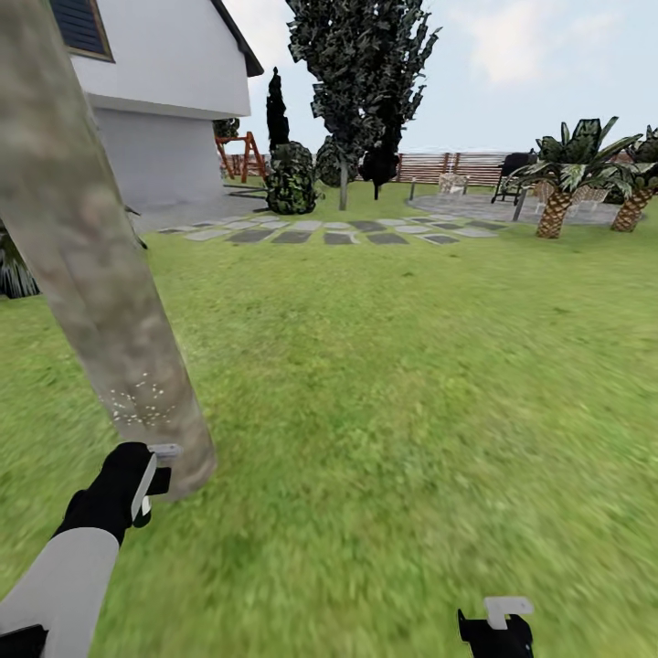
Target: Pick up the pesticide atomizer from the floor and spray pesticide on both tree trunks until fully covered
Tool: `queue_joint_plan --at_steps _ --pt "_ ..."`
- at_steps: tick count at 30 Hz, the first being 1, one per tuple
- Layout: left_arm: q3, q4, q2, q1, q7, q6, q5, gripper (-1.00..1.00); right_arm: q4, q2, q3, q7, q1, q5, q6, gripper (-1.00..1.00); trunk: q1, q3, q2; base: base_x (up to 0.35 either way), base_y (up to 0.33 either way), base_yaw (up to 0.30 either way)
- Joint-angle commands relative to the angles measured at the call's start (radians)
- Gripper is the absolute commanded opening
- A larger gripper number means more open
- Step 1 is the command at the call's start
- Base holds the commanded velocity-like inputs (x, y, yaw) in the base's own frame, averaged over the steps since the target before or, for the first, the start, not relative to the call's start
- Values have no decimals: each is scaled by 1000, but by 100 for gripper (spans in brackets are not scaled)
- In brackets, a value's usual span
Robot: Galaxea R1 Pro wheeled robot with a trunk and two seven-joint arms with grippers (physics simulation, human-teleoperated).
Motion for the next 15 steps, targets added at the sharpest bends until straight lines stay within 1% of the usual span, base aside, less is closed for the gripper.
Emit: queue_joint_plan --at_steps 1,7,9,15 --pt "1 -1 -2 -1 1 3 -6 -100 1 0 5 -5 -1 2 -2 100 0 -1 0 175 -234 0" --pt "1 -1 -3 -1 4 -8 -6 -100 1 1 6 -5 -1 1 -2 100 0 -1 0 158 -238 6" --pt "1 -1 -3 -1 4 -9 -6 -100 1 1 6 -5 -1 1 -1 100 0 -1 0 153 -239 164" --pt "1 -1 -4 -1 4 -9 -6 -100 1 2 6 -5 -1 1 -1 100 0 -1 0 153 -240 263"
